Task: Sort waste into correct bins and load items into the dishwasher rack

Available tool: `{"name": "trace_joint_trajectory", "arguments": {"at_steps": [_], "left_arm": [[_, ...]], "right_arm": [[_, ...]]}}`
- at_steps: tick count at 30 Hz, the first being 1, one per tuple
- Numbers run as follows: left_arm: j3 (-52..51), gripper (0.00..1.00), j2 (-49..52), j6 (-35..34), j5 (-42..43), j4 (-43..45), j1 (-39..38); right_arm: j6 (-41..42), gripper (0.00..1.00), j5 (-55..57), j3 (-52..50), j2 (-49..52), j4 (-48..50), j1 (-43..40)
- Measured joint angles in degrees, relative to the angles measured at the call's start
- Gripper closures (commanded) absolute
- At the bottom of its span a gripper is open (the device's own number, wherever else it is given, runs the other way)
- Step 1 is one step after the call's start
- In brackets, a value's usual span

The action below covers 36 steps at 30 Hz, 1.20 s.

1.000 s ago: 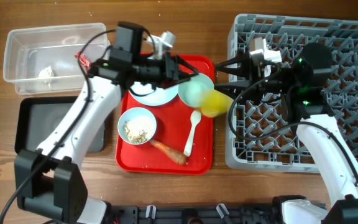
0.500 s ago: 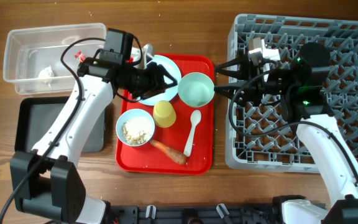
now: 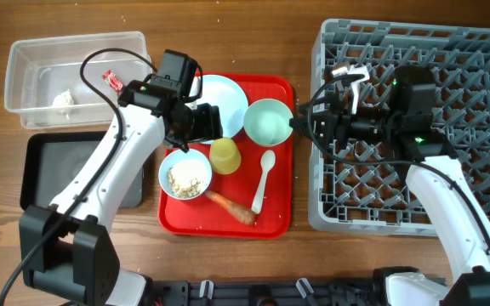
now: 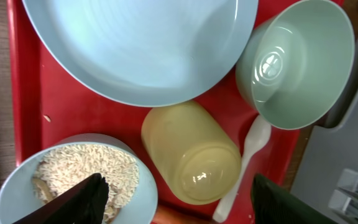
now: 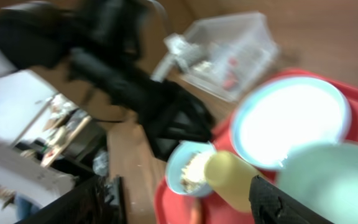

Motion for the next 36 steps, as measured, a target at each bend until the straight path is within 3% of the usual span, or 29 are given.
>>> {"name": "trace_joint_trajectory", "arguments": {"at_steps": [6, 11, 13, 14, 18, 23, 25, 29, 36], "left_arm": [[0.0, 0.22, 0.0, 0.7, -5.0, -0.6, -0.2], [0.0, 0.20, -0.1, -0.9, -8.1, -3.6, 4.9], [0.0, 0.12, -0.7, -2.5, -9.6, -5.1, 9.0], [0.0, 0.00, -1.4, -3.0, -10.6, -5.9, 11.2], [0.0, 0.00, -5.6, -5.0, -12.3, -7.9, 19.3], [0.0, 0.00, -8.3, -5.5, -12.9, -9.6, 26.4], [0.0, 0.00, -8.3, -5.5, -13.0, -10.0, 27.5], [0.0, 0.00, -8.3, -5.5, -13.0, -10.2, 27.7], [0.0, 0.00, -8.3, -5.5, -13.0, -10.3, 27.7]], "right_arm": [[-0.7, 0.22, 12.5, 0.1, -2.0, -9.2, 0.2], [-6.6, 0.17, 30.7, 9.0, -6.1, -27.1, 6.3], [-8.0, 0.15, 37.5, 13.9, -6.0, -31.9, 10.3], [-8.7, 0.15, 41.2, 16.3, -6.0, -32.9, 13.4], [-9.4, 0.13, 50.2, 21.0, -2.6, -34.1, 22.5], [-9.5, 0.12, 60.3, 23.1, 8.5, -33.7, 32.7], [-9.4, 0.12, 61.8, 23.2, 11.6, -32.2, 34.9], [-6.9, 0.01, 63.4, 23.3, 16.6, -28.9, 37.1], [1.1, 0.00, 64.1, 23.3, 21.8, -25.0, 39.2]]}}
